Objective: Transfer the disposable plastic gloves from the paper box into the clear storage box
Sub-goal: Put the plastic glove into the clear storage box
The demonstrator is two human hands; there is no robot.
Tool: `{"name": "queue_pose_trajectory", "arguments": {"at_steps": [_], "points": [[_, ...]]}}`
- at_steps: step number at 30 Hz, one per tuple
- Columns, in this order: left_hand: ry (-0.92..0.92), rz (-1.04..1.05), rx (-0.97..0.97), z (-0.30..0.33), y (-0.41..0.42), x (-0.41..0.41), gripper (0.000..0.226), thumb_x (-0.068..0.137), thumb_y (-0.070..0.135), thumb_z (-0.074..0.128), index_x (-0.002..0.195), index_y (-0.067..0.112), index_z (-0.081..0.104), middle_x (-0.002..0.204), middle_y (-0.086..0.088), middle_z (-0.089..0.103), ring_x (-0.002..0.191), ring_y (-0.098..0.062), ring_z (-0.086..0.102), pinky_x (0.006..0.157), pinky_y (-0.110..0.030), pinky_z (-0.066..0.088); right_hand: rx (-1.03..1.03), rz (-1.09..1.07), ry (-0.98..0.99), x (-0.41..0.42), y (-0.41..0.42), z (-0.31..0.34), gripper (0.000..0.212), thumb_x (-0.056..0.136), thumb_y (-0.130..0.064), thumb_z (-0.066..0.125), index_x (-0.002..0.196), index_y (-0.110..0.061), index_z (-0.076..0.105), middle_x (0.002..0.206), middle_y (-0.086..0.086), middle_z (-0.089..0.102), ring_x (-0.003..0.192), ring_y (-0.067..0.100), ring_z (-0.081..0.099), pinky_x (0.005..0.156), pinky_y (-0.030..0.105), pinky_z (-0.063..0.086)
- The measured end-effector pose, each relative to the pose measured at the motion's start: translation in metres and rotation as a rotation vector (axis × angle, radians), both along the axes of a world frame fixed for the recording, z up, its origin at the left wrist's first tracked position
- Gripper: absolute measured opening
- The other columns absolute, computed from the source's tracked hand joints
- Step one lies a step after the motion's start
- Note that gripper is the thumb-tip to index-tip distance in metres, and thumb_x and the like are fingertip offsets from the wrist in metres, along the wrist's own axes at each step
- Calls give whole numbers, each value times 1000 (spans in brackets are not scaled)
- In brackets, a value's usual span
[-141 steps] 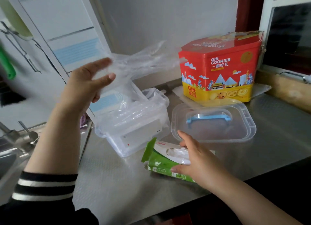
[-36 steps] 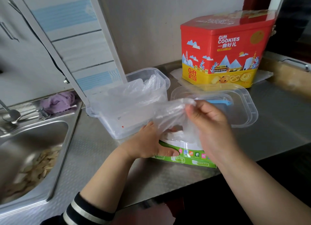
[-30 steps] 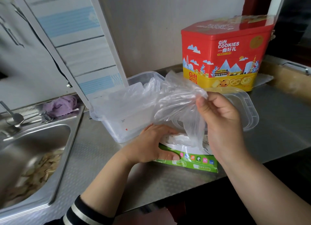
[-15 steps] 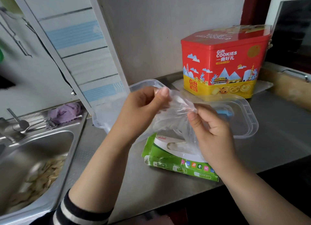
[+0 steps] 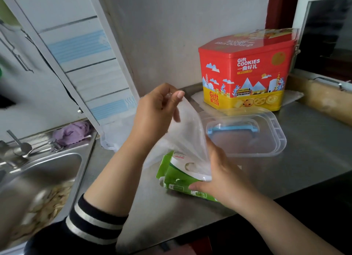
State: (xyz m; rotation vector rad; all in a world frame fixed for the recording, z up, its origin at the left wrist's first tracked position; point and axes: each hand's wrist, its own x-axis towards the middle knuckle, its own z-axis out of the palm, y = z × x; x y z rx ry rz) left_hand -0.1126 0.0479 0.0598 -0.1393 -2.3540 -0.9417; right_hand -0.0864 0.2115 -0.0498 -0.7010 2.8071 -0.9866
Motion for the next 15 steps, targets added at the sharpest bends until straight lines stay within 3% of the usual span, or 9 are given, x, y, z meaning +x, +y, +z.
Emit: {"name": "queue_pose_trajectory", "arguments": {"at_steps": [2, 5, 10, 12, 15], "points": [[31, -44, -88, 17, -7, -8, 21, 98, 29, 54, 82, 16, 57, 54, 10, 64, 35, -10, 43, 37, -19, 37, 20, 3, 28, 1, -1, 0, 123, 72, -59, 72, 150, -30, -19, 158, -9, 18, 137, 15, 38, 104, 29, 36], [159, -82, -122, 56, -19, -19, 23, 99, 26, 52, 76, 27, 51, 62, 3, 66, 34, -6, 40, 34, -17, 32, 22, 2, 11, -2, -1, -2, 123, 72, -59, 72, 150, -31, -18, 158, -8, 20, 137, 17, 39, 105, 31, 37], [406, -86, 144, 99, -47, -36, 24, 101, 25, 43, 77, 25, 45, 65, 4, 47, 34, -5, 38, 31, -21, 27, 26, 24, 5, -2, 0, -2, 120, 73, -59, 71, 149, -32, -18, 157, -8, 21, 137, 18, 36, 105, 31, 34], [305, 87, 132, 91, -63, -50, 23, 99, 19, 42, 77, 24, 46, 68, 2, 47, 42, -4, 41, 35, -22, 33, 18, 30, 8, -2, 1, -3, 119, 74, -59, 71, 149, -34, -18, 157, -8, 22, 138, 16, 34, 106, 30, 33], [41, 383, -60, 58, -93, -69, 20, 92, 7, 38, 95, 14, 57, 90, -11, 59, 72, -25, 52, 60, -29, 38, 7, 47, 23, -3, 2, -5, 116, 75, -59, 71, 149, -36, -17, 154, -9, 27, 136, 14, 36, 105, 28, 32]]}}
